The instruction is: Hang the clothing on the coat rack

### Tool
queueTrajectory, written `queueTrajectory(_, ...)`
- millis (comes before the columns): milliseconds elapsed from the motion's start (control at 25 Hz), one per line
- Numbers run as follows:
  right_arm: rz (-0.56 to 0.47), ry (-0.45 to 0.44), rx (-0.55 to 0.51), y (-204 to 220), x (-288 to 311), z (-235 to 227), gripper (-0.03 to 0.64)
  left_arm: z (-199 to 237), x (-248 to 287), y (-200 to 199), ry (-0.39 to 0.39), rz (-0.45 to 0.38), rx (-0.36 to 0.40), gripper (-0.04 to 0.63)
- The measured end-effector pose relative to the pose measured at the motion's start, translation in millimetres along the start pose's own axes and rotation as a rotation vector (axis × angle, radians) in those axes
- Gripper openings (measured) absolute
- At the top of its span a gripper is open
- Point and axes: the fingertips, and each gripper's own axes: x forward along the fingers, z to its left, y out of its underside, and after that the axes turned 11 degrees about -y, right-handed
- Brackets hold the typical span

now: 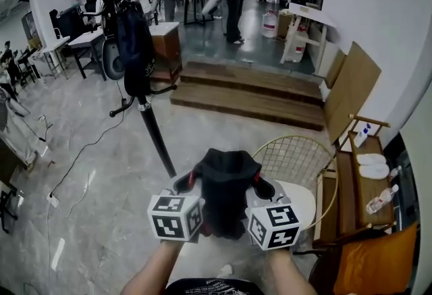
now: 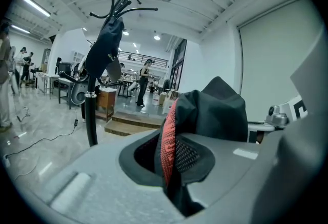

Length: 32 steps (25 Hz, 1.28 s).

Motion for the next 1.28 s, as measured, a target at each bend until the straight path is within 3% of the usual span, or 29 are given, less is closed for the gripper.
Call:
queueTrajectory(600,0.008,-0.161,-0.037,-14.3,47.2,-19.0,0.015,20.2,23.5,-16.8,-0.156,-0.036,-0.045,0.021)
queueTrajectory(1280,0.006,-0.192,-0.093,-43.8,128.1,-40.5,0.015,61.0,82.8,-48.9,-0.184,-0.064,-0.071,0.021)
